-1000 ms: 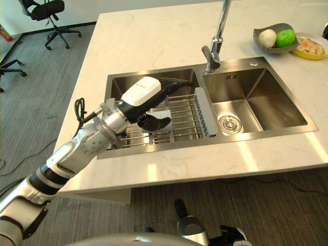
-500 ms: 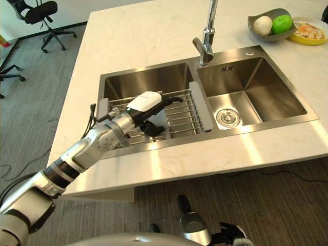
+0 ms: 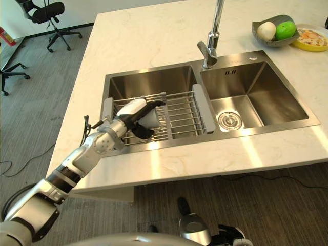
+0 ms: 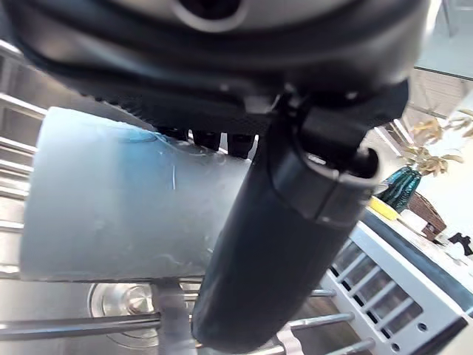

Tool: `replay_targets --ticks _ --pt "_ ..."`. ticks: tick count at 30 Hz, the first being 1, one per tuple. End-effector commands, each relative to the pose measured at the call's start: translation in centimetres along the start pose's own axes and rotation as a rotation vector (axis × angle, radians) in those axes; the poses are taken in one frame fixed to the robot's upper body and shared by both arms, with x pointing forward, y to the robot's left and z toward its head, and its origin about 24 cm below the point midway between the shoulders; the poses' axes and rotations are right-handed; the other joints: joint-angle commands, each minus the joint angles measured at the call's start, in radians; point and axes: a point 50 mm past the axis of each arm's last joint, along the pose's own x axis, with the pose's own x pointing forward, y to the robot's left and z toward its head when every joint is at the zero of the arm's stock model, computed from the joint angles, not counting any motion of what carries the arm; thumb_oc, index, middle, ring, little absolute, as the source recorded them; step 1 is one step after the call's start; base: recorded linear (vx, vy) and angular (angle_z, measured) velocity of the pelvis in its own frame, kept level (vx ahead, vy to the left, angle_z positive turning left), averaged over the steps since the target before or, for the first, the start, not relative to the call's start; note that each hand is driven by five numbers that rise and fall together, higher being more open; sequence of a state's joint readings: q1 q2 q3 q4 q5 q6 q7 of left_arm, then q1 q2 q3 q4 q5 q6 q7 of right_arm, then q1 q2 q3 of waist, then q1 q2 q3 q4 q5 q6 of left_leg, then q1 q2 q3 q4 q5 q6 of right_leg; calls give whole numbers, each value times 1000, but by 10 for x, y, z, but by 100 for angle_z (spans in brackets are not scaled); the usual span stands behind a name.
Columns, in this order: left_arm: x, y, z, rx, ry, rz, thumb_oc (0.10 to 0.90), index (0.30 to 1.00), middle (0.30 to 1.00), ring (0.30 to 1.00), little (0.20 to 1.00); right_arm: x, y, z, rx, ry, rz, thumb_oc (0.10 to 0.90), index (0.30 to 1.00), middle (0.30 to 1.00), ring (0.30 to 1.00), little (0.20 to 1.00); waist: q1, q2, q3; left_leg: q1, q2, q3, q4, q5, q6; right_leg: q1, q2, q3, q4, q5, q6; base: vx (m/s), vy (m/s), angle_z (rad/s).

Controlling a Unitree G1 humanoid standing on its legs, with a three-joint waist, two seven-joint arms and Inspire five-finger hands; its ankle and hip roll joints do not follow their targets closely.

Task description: Place the dishes in the dishwasher.

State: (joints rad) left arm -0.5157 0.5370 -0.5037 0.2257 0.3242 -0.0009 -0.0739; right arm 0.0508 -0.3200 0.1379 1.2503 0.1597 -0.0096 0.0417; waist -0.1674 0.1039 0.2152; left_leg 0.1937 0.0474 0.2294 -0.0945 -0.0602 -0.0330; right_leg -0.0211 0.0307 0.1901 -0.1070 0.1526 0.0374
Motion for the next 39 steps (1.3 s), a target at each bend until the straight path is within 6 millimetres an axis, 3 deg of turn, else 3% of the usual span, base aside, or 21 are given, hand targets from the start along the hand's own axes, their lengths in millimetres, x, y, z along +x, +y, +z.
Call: replay_targets --ticks 1,6,7,8,9,12,15,18,21,23,26,28,33,35,39 --pt "1 0 -25 -79 125 -11 800 900 900 900 900 -1 -3 -13 1 59 5 800 900 900 900 900 0 -47 -82 -45 -9 -44 7 36 -38 123 -21 -31 20 -153 61 0 0 0" --pt "-2 -20 -47 -96 249 -121 800 900 900 900 900 -1 -3 -12 -23 73 25 800 900 900 900 900 1 -47 -84 -53 -11 -60 7 39 -39 120 -22 -34 20 -150 57 -6 -6 3" --pt "-2 -27 -52 -83 288 -159 576 564 564 564 564 -1 -4 -10 -30 73 32 800 900 900 900 900 0 -45 -86 -54 -13 -65 7 40 -38 119 -22 -35 20 -150 56 -5 -3 5" --pt "-2 -29 -55 -69 302 -172 529 493 493 493 493 -1 -4 -10 -35 73 35 800 900 900 900 900 1 -45 -86 -55 -13 -67 7 40 -38 118 -21 -35 20 -150 56 -8 -3 9" --pt "-2 -29 -56 -49 312 -180 400 300 300 300 300 -1 -4 -9 -41 76 39 800 900 900 900 900 2 -44 -86 -55 -13 -67 7 40 -38 119 -21 -36 20 -150 55 -6 -2 10" --pt "3 -31 -50 49 269 -238 400 300 300 300 300 0 -6 -4 -62 66 40 800 900 900 900 900 1 -40 -85 -56 -13 -68 7 39 -38 118 -20 -37 20 -150 55 -3 -1 4" --pt "2 -14 -34 187 145 -263 400 300 300 300 300 0 -9 1 -75 42 44 800 900 900 900 900 4 -37 -85 -54 -14 -64 7 35 -39 118 -21 -38 20 -150 59 0 0 0" --pt "-10 6 -27 147 61 -206 400 300 300 300 300 -1 -8 -2 -73 33 48 800 900 900 900 900 8 -39 -86 -54 -14 -65 7 34 -41 118 -20 -42 20 -151 60 0 0 0" --pt "-18 13 -27 99 24 -207 400 300 300 300 300 -2 -9 -7 -90 40 54 800 900 900 900 900 4 -42 -91 -52 -14 -63 7 34 -43 119 -20 -43 20 -152 61 0 0 0" --pt "-22 27 -21 -44 -16 -128 400 300 300 300 300 -3 -6 -16 -96 69 64 800 900 900 900 900 12 -46 -95 -52 -14 -67 7 35 -45 122 -22 -50 20 -153 62 0 0 0" --pt "-22 39 -8 -111 -83 -39 400 300 300 300 300 -4 -3 -23 -92 89 69 800 900 900 900 900 16 -50 -98 -52 -14 -76 7 35 -45 125 -24 -57 20 -156 59 13 -8 4" --pt "-22 54 13 -242 -206 164 400 300 300 300 300 -4 5 -29 -76 96 78 800 900 900 900 900 26 -63 -101 -53 -15 -91 7 34 -45 130 -27 -68 20 -161 56 9 -13 2" --pt "-26 74 27 -367 -289 518 400 300 300 300 300 -3 16 -29 -75 85 61 800 900 900 900 900 34 -82 -104 -53 -17 -100 7 30 -44 135 -30 -75 20 -164 54 18 -22 11" --pt "-30 78 34 -522 -347 641 400 300 300 300 300 -3 19 -29 -77 80 48 800 900 900 900 900 36 -90 -104 -54 -18 -102 7 30 -44 135 -31 -76 20 -163 52 0 0 0" --pt "-39 81 40 -645 -403 711 400 300 300 300 300 -4 14 -31 -74 89 9 800 900 900 900 900 38 -92 -105 -55 -18 -105 7 30 -44 137 -32 -78 20 -161 52 0 0 0"
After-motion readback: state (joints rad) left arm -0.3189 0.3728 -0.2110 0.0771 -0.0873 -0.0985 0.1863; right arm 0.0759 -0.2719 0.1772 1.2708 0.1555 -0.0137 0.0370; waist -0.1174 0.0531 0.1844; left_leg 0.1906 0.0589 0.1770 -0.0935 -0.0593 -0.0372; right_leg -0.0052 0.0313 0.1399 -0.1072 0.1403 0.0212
